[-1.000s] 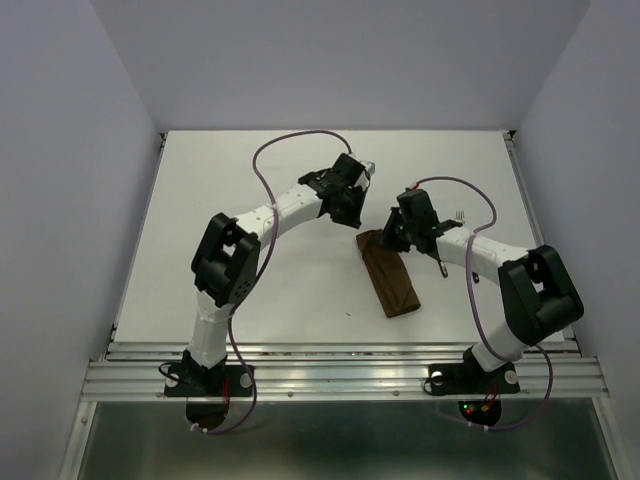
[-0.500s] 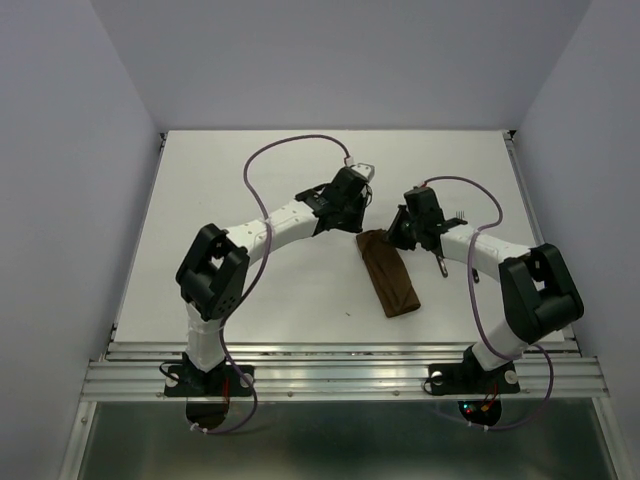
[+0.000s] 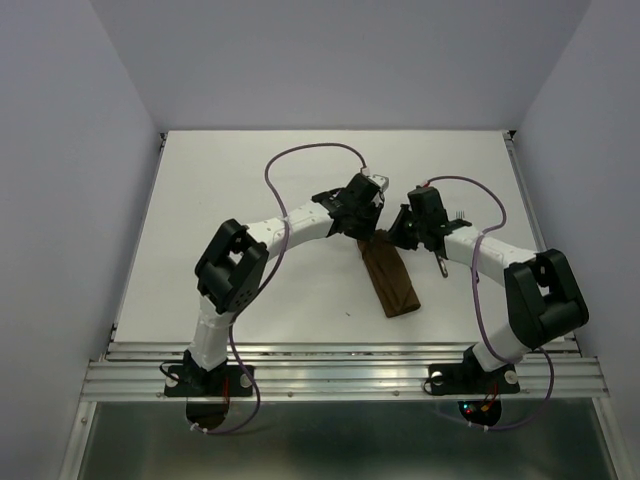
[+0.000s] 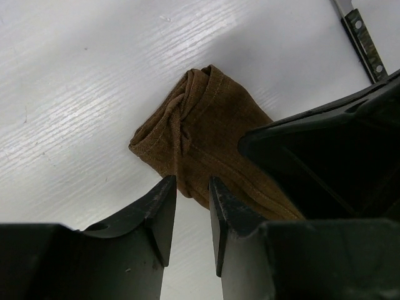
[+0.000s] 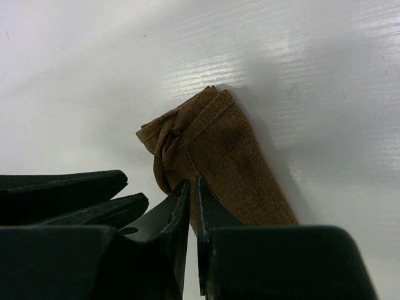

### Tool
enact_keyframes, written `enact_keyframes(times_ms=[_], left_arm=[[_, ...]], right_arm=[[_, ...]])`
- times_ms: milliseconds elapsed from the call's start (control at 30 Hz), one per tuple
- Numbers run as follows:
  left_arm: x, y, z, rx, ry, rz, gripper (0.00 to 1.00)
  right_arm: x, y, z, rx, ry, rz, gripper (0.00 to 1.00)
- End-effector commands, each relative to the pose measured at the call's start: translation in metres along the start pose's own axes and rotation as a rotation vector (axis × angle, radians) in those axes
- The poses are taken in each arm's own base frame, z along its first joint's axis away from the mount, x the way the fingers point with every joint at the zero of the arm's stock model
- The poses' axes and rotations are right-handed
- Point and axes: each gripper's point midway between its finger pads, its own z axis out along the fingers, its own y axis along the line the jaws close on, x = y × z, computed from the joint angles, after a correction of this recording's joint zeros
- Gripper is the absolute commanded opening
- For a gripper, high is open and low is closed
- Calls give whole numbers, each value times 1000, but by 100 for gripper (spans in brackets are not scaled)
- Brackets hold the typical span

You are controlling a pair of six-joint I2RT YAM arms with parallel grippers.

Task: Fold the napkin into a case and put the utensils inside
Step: Smooth out the smaller rectangle-folded napkin at the center of the board.

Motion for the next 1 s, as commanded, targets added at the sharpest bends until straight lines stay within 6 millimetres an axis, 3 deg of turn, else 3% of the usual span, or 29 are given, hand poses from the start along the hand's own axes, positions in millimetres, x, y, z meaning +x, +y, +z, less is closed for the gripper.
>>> enact_keyframes(times_ms=[0, 467, 800, 967], left_arm=[[-4, -10, -3, 23, -5, 27, 39], [-2, -1, 15, -38, 5, 26, 41], [-13, 2, 24, -72, -4, 45, 40], [-11, 5, 27, -81, 6, 55, 25]], right_arm=[[-5, 3, -10, -22, -26, 2, 13], [1, -2, -9, -16, -9, 0, 14], [2, -1, -7, -20, -2, 0, 13], [2, 1, -5, -25, 8, -1, 13]])
